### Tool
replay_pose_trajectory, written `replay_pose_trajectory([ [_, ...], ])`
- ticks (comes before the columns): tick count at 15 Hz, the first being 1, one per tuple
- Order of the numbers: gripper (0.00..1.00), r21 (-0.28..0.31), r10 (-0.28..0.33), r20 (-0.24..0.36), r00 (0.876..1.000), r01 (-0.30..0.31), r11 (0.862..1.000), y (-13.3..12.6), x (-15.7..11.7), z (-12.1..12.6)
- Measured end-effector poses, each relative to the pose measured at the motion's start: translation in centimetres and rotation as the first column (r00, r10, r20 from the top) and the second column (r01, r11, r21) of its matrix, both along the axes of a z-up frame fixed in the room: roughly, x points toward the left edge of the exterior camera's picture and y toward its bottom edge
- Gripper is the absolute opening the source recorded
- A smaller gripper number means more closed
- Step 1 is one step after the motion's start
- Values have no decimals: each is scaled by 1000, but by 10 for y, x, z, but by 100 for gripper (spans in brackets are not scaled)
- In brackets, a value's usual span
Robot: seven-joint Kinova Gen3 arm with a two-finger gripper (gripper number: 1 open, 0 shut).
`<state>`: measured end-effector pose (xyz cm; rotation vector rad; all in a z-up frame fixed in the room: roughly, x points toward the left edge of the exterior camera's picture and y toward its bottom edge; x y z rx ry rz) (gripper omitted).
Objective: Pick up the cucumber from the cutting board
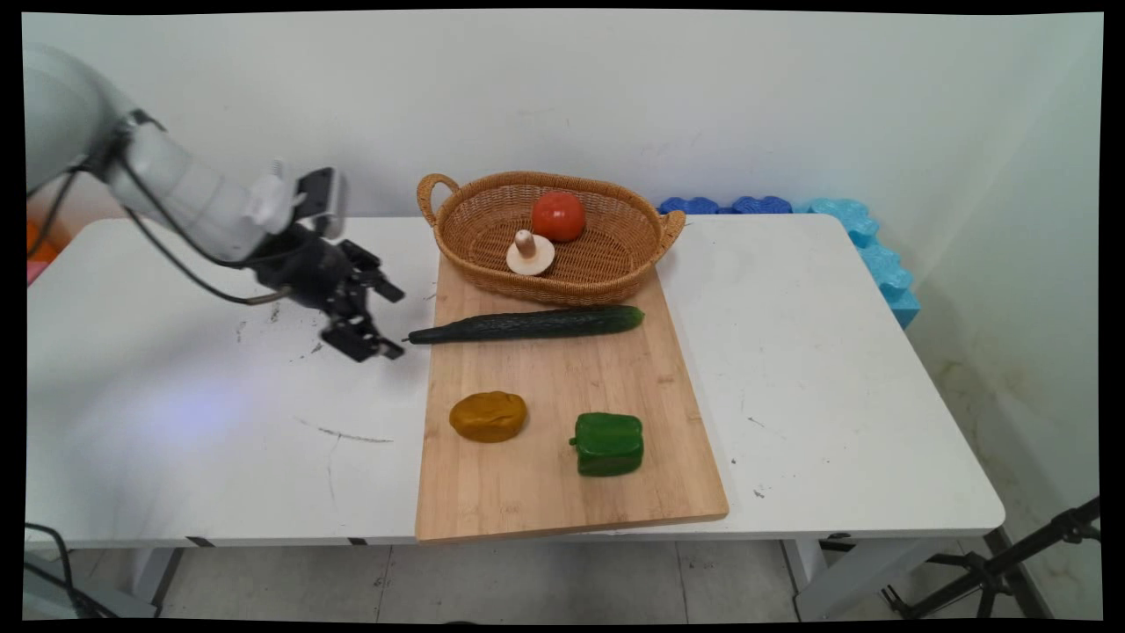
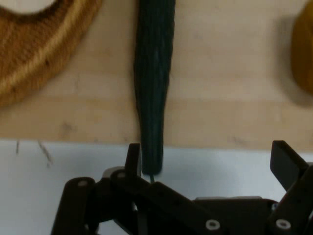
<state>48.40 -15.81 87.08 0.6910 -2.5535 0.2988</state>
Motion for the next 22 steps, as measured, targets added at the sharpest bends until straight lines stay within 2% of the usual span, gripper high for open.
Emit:
replay_pose_trajectory([
  [5, 100, -24, 17, -12, 1000, -17, 1000, -29, -40, -23],
  [10, 100, -41, 20, -20, 1000, -21, 999, -49, -67, -44],
  [22, 100, -53, 34, -17, 999, -35, 998, -71, -93, -70],
])
